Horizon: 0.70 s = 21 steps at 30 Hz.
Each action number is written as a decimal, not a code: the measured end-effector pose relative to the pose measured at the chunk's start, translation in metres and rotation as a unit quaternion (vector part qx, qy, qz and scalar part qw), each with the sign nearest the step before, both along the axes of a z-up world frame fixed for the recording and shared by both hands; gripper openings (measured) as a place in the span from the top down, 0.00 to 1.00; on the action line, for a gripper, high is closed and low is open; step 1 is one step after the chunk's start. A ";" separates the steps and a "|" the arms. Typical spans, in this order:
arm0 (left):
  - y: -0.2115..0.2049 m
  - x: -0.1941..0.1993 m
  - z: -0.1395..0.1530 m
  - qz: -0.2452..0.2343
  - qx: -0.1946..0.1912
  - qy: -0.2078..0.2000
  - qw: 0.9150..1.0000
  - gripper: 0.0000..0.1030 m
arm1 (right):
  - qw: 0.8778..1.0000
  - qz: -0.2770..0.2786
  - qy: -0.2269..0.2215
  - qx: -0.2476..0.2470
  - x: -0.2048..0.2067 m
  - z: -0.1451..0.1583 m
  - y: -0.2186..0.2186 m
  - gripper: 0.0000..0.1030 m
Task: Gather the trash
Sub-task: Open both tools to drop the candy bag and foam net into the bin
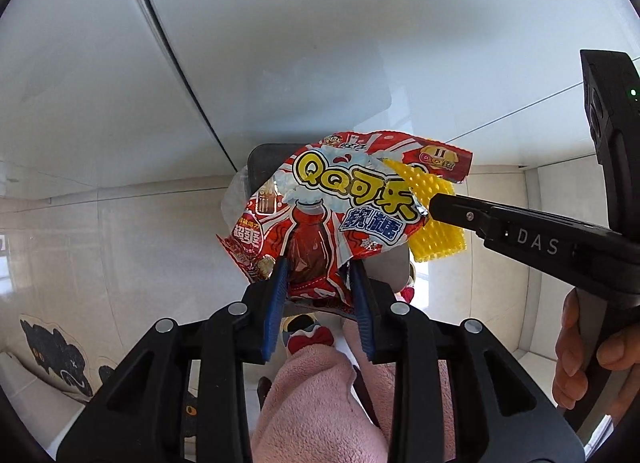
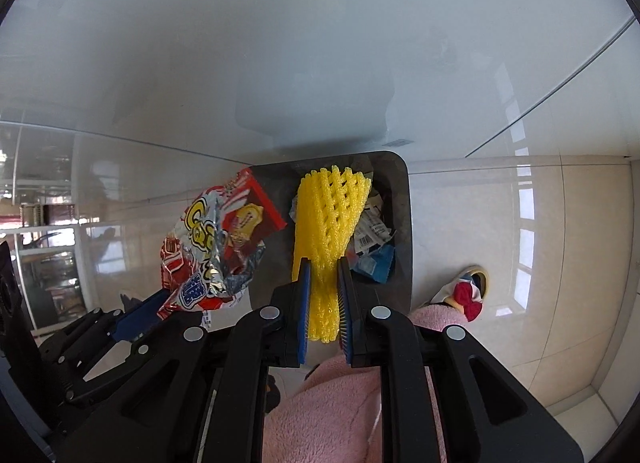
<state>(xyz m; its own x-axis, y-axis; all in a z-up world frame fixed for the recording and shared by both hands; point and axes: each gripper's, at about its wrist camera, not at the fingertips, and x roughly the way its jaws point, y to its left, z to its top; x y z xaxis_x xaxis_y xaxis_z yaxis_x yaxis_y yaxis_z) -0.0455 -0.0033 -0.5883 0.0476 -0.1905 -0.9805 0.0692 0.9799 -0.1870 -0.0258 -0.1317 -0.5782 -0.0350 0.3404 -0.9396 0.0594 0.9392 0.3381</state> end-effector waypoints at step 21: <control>0.038 -0.021 0.174 -0.019 -0.022 -0.062 0.998 0.08 | 0.996 -0.024 -0.078 -0.036 -0.016 0.165 -0.024 0.03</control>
